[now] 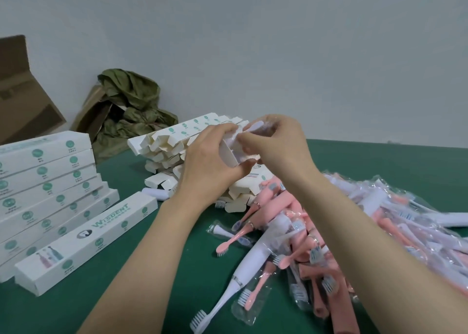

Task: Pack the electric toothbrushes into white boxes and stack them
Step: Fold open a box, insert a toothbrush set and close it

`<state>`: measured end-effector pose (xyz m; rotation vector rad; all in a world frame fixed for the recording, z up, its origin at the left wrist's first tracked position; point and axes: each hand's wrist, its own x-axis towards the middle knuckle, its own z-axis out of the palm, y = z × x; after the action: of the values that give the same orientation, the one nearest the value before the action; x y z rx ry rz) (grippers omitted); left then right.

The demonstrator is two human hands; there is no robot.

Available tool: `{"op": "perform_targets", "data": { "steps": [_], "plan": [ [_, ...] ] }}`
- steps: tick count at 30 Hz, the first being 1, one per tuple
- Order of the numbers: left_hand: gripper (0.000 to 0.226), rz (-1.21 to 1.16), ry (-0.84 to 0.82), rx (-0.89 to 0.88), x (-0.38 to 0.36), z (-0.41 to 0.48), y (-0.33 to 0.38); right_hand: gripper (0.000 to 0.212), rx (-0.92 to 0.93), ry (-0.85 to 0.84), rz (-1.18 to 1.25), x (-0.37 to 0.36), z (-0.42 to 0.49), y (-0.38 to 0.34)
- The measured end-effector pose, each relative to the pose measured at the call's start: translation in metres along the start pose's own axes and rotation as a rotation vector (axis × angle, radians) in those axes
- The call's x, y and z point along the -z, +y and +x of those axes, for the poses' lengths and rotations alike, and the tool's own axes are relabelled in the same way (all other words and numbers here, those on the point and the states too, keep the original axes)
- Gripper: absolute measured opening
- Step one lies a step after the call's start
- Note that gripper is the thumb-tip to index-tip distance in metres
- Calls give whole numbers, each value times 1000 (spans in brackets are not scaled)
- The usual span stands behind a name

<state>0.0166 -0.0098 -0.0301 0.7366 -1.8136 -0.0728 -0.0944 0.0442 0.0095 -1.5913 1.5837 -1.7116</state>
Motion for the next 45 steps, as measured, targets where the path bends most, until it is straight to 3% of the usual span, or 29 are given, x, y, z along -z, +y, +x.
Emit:
{"op": "perform_targets", "data": {
  "steps": [2,4,6,8,10,15,18,21,23,26,27,30,35,40,43,45],
  "plan": [
    [54,-9,-4,-11,-2,0,1,4,54,-40,-155,-5,0,-3],
    [54,-4,-14,-13,-4,-1,0,12,94,-57,-290,-7,1,-6],
    [59,13,-4,0,-5,-1,-2,16,123,-113,-272,-5,1,-7],
    [63,34,21,19,-4,0,-4,35,96,-156,-172,-1,0,-6],
    [63,20,48,49,-3,1,-4,44,118,-82,-143,1,-1,-1],
    [63,2,66,58,0,1,-4,15,348,108,-105,-7,-6,5],
    [57,-14,53,49,3,2,-2,14,488,87,-396,-16,-3,9],
    [53,22,-1,15,4,3,-2,36,521,-168,-728,-19,-1,15],
    [57,32,-17,8,3,4,-1,42,509,-117,-610,-15,-3,16],
    [61,81,-12,14,1,5,-7,34,387,141,-339,-9,-10,17],
    [62,96,-8,21,2,6,-10,29,312,109,-333,-8,-11,19],
    [60,151,22,37,4,5,-20,25,118,-257,-486,-16,-18,24],
    [61,153,-2,62,2,-1,-25,30,55,-249,-590,-41,-28,37],
    [58,157,15,50,6,0,-25,43,9,-687,-976,-46,-38,46],
    [57,132,24,16,5,-2,-21,48,94,-682,-1019,-51,-47,52],
    [57,118,16,14,3,-2,-18,47,110,-702,-913,-48,-46,49]
  ]
}}
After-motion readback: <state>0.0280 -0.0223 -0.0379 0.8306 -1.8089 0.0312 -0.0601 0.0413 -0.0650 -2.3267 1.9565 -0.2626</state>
